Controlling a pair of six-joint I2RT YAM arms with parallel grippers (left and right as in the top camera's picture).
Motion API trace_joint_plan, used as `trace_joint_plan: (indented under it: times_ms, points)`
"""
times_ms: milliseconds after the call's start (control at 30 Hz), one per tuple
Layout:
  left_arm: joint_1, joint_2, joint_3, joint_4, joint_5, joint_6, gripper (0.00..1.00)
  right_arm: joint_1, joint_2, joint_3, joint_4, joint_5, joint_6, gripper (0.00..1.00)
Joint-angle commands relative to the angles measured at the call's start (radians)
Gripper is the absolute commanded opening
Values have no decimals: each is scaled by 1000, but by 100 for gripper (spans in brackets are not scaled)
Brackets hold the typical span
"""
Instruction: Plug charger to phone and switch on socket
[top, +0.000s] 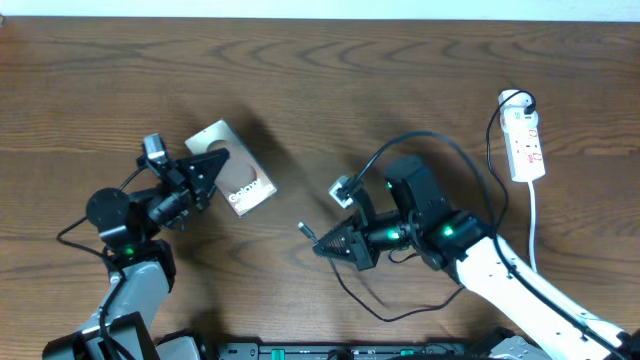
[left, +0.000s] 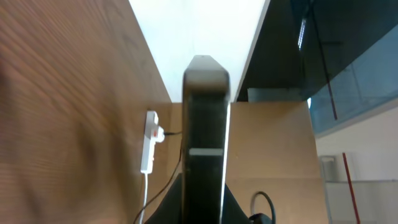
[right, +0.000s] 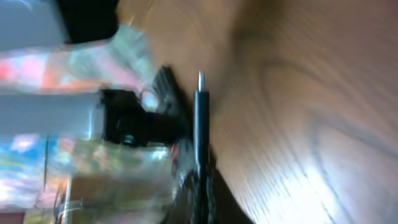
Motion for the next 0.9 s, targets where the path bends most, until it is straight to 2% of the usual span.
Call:
trace_joint_plan:
  times_ms: [0,100,167,267,367,600,867]
  points:
    - [-62,-6,40,23,-57,-16,8,-10,7,-104,199,-180,89,1]
    - [-102,-5,40,48,-103,-16,7,-10,6,-180,439,-170,278,1]
    - [-123,-6,40,148,-121,-17,7,-9,7,-235,605,-125,423,1]
    - [-128,-6,40,260,-121,-37,7,-8,7,-275,724,-79,526,1]
    - [-128,-6,40,319,-126,-58,7,-7,7,-301,804,-41,599,1]
    - [-128,-6,40,322,-149,-59,7,30,7,-303,1009,26,716,1]
    - [-128,-6,40,322,-161,-97,7,126,9,-302,1022,161,740,1]
